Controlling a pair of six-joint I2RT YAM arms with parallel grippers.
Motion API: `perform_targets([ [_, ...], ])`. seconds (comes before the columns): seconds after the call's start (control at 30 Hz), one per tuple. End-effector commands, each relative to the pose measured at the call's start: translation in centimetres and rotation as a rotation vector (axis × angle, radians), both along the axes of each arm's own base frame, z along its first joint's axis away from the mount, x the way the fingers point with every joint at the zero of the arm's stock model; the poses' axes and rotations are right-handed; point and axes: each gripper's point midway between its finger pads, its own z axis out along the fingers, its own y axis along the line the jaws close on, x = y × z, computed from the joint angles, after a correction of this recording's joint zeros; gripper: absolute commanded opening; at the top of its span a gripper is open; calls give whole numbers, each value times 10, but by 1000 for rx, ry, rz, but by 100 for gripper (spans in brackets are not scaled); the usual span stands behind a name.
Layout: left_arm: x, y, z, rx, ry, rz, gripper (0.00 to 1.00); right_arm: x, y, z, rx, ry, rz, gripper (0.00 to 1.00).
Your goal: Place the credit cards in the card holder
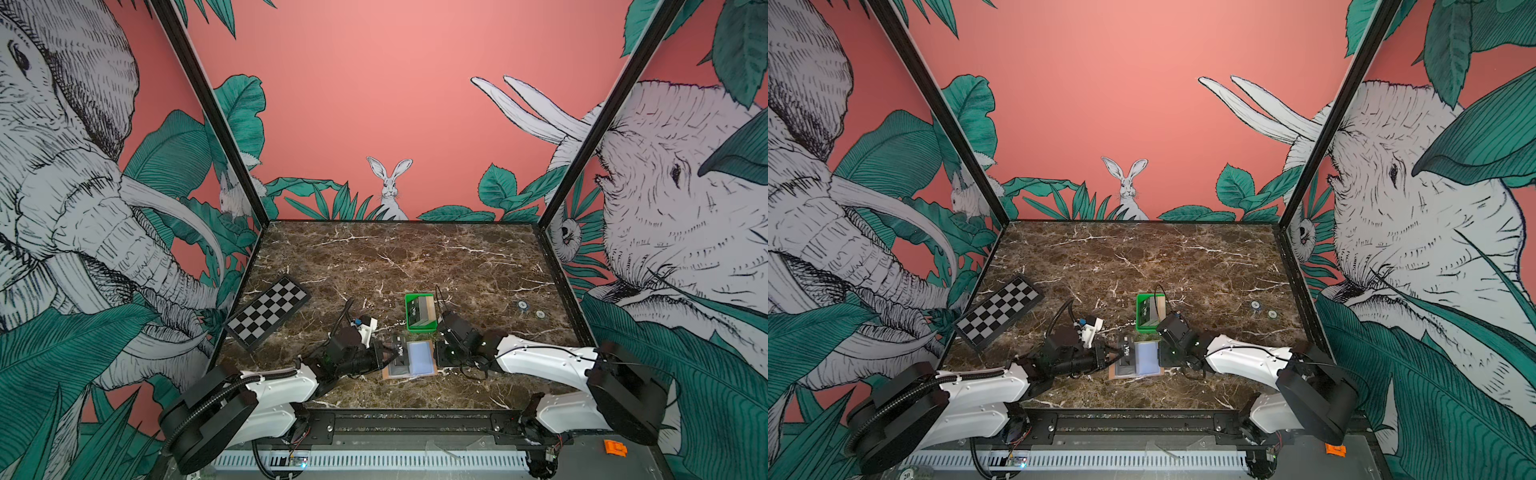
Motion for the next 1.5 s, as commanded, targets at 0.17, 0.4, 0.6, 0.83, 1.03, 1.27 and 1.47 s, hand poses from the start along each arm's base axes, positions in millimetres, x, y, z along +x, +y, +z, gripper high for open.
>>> perform_targets([
  [0.17, 2, -4, -9, 9, 13, 20, 0, -1, -2, -6, -13, -5, -10, 21],
  [0.4, 3, -11, -15, -10, 55, 26, 0, -2, -4, -8, -15, -4, -14, 21],
  [0.6, -2, -12, -27, -16, 116, 24, 0, -2, -5, -12, -24, -3, -16, 21],
  [0.83, -3, -16, -32, -11, 143, 7, 0, -3, -6, -13, -29, 1, -18, 21],
  [1.03, -10, -10, -41, 11, 176, 7, 0, -3, -7, -14, -33, 1, -19, 21],
  [1.27, -17, -5, -47, 35, 212, 2, 0, -2, -6, -14, -36, 1, -16, 21],
  [1.47, -20, -4, -46, 32, 227, -4, 0, -1, -6, -13, -40, 0, -16, 21],
])
